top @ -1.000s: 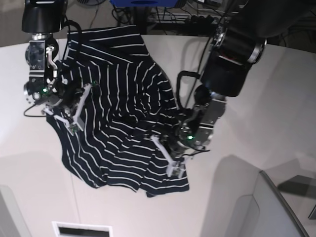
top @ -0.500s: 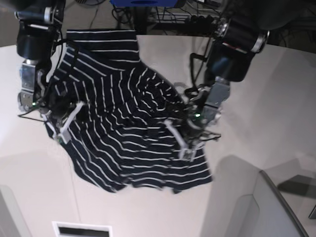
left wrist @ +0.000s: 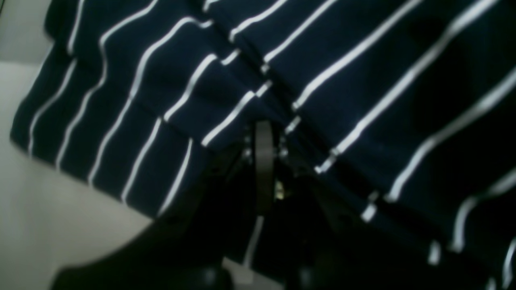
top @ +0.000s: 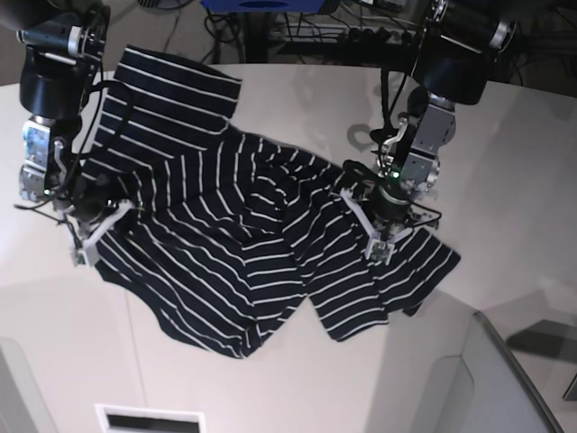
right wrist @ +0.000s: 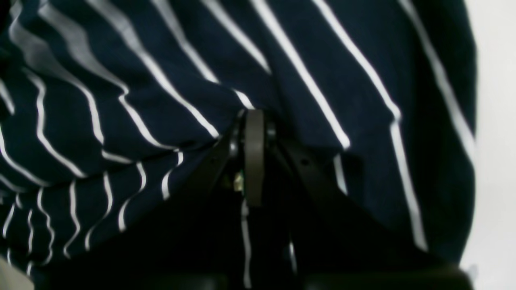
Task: Layout the t-shirt on the table in an organized manner, then fold the t-shirt properly
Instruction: 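Grasp the shirt with the left gripper beside the right gripper, then lift and stretch the shirt between both grippers, lay it flat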
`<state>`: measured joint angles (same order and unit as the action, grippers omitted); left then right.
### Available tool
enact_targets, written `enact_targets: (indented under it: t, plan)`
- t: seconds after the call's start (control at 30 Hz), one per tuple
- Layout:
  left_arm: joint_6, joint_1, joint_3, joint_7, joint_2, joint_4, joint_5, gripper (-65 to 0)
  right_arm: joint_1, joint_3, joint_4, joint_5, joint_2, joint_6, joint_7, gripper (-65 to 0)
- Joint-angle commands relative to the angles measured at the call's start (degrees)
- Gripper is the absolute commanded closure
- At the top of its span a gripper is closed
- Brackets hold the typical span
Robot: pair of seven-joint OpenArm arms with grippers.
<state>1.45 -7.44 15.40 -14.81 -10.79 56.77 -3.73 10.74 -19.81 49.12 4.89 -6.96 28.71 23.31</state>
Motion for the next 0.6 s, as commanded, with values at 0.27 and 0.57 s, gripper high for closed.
enact_targets:
  t: [0.27, 0.57]
  plan:
    - [-0.1, 5.7, -14.0, -15.4, -3.1, 14.7, 0.3, 0.0, -1.6, -0.2, 3.5, -5.2, -0.6, -10.7, 5.2, -0.3]
    - [-0.1, 8.4, -18.5, -16.8, -3.9, 24.6, 0.3, 0.0, -4.8, 1.1, 22.0, -4.9, 2.0, -11.3, 9.8, -0.6]
